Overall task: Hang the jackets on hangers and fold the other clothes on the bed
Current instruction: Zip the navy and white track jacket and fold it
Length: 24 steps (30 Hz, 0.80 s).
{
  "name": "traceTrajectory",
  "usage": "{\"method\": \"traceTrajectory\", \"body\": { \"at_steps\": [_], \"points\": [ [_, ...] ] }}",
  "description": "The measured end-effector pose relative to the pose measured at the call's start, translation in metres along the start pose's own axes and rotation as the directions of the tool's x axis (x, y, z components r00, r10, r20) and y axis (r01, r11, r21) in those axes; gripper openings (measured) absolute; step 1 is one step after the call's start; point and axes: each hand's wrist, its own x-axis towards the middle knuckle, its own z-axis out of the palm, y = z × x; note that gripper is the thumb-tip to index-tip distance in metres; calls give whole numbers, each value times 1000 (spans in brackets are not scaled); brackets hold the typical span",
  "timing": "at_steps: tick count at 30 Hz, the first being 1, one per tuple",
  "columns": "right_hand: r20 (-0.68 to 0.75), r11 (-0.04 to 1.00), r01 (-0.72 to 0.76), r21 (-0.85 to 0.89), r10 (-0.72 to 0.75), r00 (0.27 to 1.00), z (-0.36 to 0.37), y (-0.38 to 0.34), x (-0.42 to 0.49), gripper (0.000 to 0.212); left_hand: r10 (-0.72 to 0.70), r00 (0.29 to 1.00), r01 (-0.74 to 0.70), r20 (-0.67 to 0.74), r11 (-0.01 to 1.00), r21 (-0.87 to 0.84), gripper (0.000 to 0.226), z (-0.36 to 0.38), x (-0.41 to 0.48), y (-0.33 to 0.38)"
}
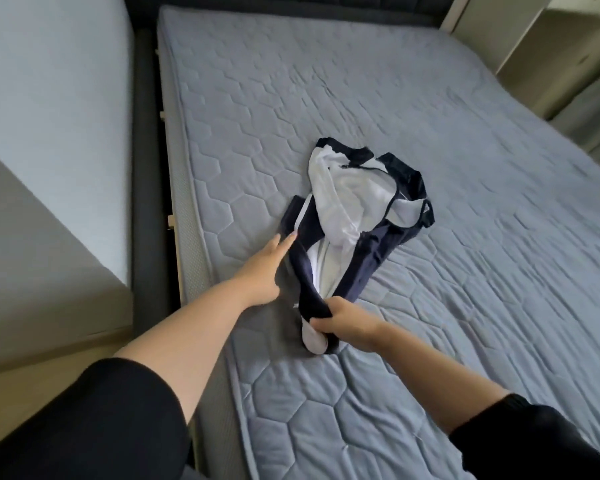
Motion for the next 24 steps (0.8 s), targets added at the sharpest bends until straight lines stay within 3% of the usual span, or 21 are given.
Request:
{"method": "traceTrajectory", "body": {
  "at_steps": [3, 4, 6, 9, 10, 12, 14, 16, 18, 21, 24],
  "points": [
    [73, 982, 7, 191, -21, 997, 0, 4, -19, 18, 128, 988, -142, 81, 969, 204, 59, -3, -12, 24],
    [36, 984, 17, 179, -23, 999, -3, 4, -21, 16, 158, 980, -186, 119, 937, 294, 40, -3, -16, 31],
    [-152, 999, 47, -13, -48, 987, -8, 3, -20, 14, 124, 987, -153, 104, 923, 352, 7, -3, -24, 42],
    [-430, 926, 31, -376, -204, 880, -18, 8, -16, 24, 29, 1000, -24, -11, 958, 287, 27, -9, -35, 54],
    [-433, 875, 24, -483, -263, 862, -21, 12, -14, 39, 12, 999, -2, -38, 971, 238, 34, -12, -38, 59],
    [-356, 777, -12, -629, -274, 893, -27, 21, -13, 66, -15, 997, 23, -69, 994, 109, 42, -17, -46, 70],
    [-317, 710, -96, -697, -185, 930, -29, 27, -15, 65, -51, 992, 50, -111, 999, -15, 45, -24, -54, 79],
    [-367, 761, -142, -633, -133, 921, -27, 30, -20, 38, -95, 984, 80, -150, 992, -99, 46, -32, -64, 84],
    [-416, 901, -121, -417, -71, 907, -23, 24, -28, 12, -146, 973, 116, -178, 979, -170, 45, -40, -75, 87],
    [-401, 981, -66, -180, -12, 916, -20, 4, -43, 20, -175, 952, 118, -249, 967, -227, 43, -53, -94, 92],
    [-431, 999, 43, 0, -39, 901, -25, -29, -68, 24, -147, 944, 114, -294, 985, -127, 37, -64, -114, 100]
  ]
}}
